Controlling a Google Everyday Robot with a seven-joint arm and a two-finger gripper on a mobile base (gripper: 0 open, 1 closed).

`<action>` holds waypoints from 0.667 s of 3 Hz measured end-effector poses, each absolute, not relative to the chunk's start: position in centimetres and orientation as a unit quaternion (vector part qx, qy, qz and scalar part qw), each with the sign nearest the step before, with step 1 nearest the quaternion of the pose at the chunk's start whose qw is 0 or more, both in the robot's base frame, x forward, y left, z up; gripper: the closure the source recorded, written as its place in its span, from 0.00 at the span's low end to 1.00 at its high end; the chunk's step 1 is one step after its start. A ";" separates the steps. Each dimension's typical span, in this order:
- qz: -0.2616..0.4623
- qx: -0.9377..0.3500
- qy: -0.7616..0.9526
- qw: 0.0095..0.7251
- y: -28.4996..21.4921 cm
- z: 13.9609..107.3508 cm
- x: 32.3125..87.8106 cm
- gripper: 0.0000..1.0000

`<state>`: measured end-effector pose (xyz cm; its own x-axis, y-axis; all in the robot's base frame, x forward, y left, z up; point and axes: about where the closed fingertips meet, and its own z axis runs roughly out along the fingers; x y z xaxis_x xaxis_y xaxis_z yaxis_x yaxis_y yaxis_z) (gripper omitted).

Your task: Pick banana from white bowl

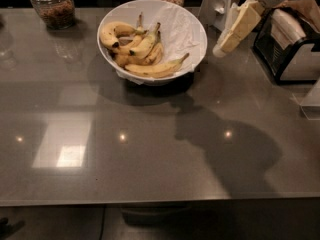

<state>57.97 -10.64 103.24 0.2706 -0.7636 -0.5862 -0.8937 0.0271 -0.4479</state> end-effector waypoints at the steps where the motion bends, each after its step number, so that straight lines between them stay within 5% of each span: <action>1: 0.122 -0.676 0.604 0.404 -6.6 103.5 62.1 0.00; 2: 0.122 -0.676 0.604 0.404 -6.6 103.5 62.1 0.00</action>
Offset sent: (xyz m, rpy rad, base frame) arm 0.0326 0.0291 -0.0001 0.0542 0.0410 0.0018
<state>62.11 -6.61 103.48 0.2398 -0.7185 -0.6529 -0.9153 0.0569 -0.3987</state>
